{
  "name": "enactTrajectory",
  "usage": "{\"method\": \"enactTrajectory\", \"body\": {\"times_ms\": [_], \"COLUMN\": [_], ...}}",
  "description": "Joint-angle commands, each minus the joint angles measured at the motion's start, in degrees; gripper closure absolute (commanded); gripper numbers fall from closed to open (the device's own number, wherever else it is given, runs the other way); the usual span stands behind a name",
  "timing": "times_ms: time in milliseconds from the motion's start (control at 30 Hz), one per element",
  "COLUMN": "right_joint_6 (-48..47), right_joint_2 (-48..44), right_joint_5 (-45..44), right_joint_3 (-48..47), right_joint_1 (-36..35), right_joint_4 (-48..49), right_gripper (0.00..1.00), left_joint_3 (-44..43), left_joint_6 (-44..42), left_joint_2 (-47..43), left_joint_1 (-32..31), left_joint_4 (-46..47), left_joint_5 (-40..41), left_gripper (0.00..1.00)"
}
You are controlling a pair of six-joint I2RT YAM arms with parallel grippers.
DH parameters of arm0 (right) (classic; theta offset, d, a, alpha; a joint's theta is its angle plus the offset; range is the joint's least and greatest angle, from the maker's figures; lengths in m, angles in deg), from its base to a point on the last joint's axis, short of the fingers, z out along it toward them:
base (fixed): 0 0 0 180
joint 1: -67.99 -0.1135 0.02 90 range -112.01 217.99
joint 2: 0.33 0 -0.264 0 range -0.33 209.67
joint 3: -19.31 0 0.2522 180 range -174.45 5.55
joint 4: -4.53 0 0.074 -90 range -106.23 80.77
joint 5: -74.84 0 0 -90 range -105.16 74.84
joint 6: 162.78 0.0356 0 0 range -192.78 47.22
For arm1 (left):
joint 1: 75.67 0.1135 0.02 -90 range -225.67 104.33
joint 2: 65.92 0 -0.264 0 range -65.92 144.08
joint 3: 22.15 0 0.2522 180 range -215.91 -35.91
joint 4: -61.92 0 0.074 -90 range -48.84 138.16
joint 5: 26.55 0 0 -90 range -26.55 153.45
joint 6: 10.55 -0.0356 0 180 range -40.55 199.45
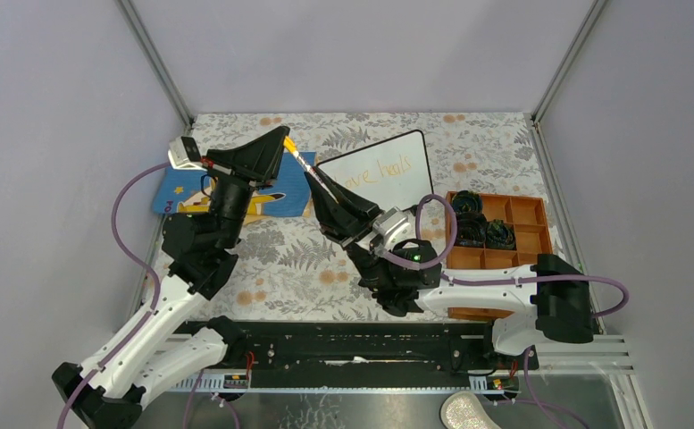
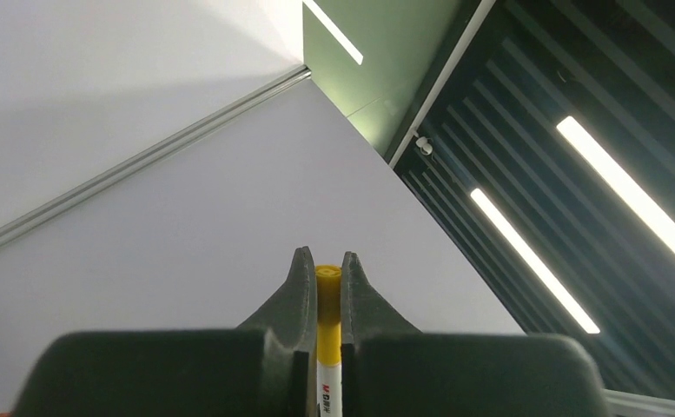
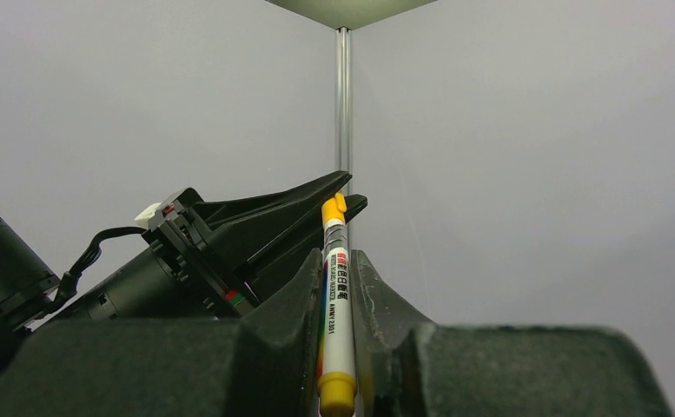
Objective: Write a sentence on the whiteboard
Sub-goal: Close the whiteboard marker at the center of the board.
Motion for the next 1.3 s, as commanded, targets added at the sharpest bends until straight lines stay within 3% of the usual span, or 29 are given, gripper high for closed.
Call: {"method": "enactTrajectory", "body": {"times_ms": [0,533,567,800,900,1067,1267], "right_joint_6": [-0.39,0.63,1.03,4.64,5.29,7.17,10.81], "right_joint_2": [1.39,0.17,-0.56,-5.77,-6.79,-8.36,-10.72], "right_joint_5": [0.2,0.42,0.66,2.78,3.09,4.19,5.34], "right_joint_3": [-5.01,-3.67,-2.87,2.11,2.89,4.19,6.54], "right_joint_1": [0.66,1.23,1.23,1.15,1.14,1.14,1.15], "right_joint_4": [-0.78,-1.48,-1.62,-4.2,-4.51,-5.81,-8.28], "right_gripper": [1.0,1.0,1.0,1.0,1.0,1.0,1.0], "left_joint_3": [2.45,2.52,2.42,0.99,0.37,0.43,1.73], "left_joint_6": [-3.84,-6.93,-7.66,-11.94,-12.17,-12.52,-12.36], "left_joint_2": [1.31,-0.92,-1.57,-4.71,-4.46,-4.58,-5.19], "left_joint_1": [-4.84,-7.97,-8.01,-8.0,-8.01,-7.98,-8.0], "left_joint_4": [-4.5,-7.11,-7.99,-9.73,-10.05,-10.31,-9.54], "left_joint_5": [-10.93,-6.22,-4.3,-0.29,-0.36,0.5,1.5], "left_gripper": [1.0,1.0,0.97,0.37,0.25,0.28,0.55]}}
